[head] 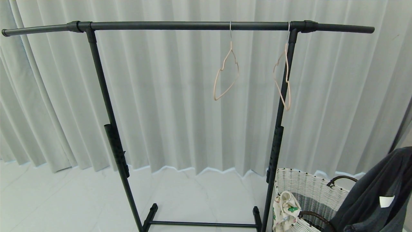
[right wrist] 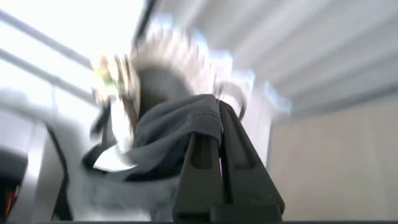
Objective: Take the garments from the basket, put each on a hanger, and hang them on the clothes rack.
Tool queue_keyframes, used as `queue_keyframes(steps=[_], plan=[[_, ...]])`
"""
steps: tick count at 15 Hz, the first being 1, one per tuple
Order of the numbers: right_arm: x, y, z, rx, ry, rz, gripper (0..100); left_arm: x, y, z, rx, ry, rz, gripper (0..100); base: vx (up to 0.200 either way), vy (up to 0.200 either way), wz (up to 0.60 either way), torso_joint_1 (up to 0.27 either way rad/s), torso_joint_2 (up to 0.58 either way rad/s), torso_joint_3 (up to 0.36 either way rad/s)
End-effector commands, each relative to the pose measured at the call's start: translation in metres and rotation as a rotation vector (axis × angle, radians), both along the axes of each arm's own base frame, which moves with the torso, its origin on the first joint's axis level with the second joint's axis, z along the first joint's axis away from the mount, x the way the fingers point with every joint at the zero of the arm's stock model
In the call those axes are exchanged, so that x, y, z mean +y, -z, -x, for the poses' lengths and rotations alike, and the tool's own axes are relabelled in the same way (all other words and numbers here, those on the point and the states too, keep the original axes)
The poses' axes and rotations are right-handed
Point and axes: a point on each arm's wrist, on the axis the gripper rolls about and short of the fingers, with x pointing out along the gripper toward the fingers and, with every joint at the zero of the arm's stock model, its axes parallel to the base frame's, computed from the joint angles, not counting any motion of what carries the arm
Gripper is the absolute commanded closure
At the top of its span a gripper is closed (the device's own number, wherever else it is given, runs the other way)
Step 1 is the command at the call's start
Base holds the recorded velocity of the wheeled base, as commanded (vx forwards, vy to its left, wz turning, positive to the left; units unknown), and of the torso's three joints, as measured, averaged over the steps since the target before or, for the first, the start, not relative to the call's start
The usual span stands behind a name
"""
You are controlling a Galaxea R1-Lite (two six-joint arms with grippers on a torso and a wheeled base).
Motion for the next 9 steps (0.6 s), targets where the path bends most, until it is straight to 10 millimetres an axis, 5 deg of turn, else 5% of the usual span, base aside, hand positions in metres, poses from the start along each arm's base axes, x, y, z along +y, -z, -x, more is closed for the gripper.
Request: queue_keyframes(steps=[1, 6, 9], plan=[[0.0025, -0.0209, 0.0142, -0.098, -0.044, -0.022, 100, 0.0000, 0.0000, 0.0000, 0.000, -0.002, 0.003, 0, 0.000, 0.000, 0.00, 0.000, 0.00, 0.000], [0.0022, -0.0241, 0.0149, -0.112, -0.040, -0.023, 100, 0.0000, 0.0000, 0.0000, 0.000, -0.002, 0.001, 0, 0.000, 0.000, 0.00, 0.000, 0.00, 0.000], [0.0025, -0.0236, 0.0136, -0.107, -0.040, -0.022, 100, 0.0000, 0.0000, 0.0000, 0.000, 0.000, 0.001, 0, -0.200, 0.000, 0.00, 0.007, 0.00, -0.001]])
